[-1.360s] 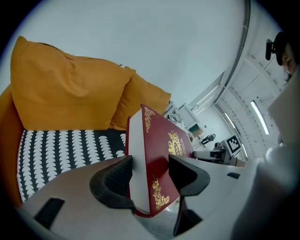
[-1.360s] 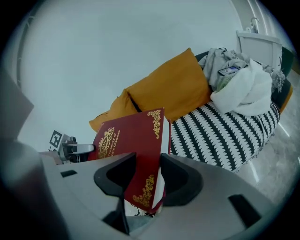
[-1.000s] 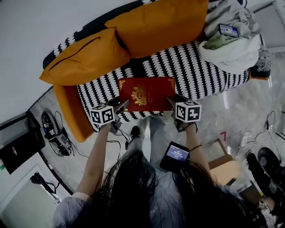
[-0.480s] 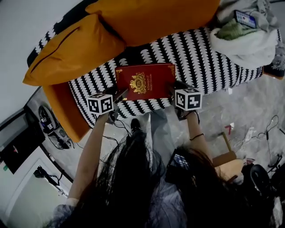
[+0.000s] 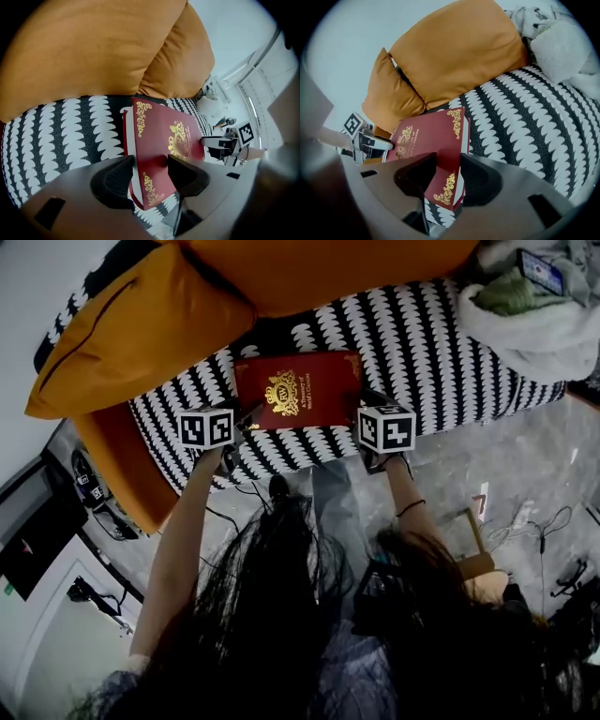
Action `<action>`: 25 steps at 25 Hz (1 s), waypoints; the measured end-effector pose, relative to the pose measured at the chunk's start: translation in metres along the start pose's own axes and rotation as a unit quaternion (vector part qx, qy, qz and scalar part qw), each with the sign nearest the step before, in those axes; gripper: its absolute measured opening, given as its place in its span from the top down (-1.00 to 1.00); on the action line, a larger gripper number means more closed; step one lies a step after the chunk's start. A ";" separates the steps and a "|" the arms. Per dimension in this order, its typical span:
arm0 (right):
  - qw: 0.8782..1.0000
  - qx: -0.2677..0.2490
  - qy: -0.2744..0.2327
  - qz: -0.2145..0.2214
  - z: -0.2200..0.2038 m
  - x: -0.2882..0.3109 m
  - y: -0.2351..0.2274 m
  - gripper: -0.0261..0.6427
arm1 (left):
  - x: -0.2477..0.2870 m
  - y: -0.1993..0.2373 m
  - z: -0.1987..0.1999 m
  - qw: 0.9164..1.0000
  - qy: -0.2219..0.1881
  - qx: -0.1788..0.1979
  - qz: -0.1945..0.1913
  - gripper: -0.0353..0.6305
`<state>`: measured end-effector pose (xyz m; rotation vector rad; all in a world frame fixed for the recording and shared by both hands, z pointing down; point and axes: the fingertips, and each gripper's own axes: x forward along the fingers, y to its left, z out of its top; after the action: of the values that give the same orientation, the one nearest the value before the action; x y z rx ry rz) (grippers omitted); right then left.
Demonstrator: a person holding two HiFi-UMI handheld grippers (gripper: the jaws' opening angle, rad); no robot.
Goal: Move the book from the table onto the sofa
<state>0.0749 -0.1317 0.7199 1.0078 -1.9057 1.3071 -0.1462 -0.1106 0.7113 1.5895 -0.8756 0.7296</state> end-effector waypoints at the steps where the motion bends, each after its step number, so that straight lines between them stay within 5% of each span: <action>1: 1.000 0.004 -0.001 -0.001 -0.001 0.002 -0.001 0.41 | 0.003 0.002 -0.002 1.000 -0.002 -0.010 0.001 0.17; 13: 0.998 0.046 -0.049 0.003 -0.004 -0.002 0.000 0.40 | -0.003 0.003 -0.009 0.999 -0.035 -0.020 -0.002 0.15; 19: 0.997 0.043 -0.066 -0.022 -0.002 -0.026 0.006 0.40 | -0.027 -0.006 0.000 0.998 -0.034 0.046 0.006 0.15; 25: 0.995 0.003 -0.097 -0.031 0.012 -0.059 0.030 0.40 | -0.053 -0.051 0.003 0.990 -0.060 0.120 -0.047 0.16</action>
<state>0.0795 -0.1220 0.6536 1.2268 -1.9958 1.2178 -0.1313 -0.1005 0.6394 1.8923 -0.8158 0.6987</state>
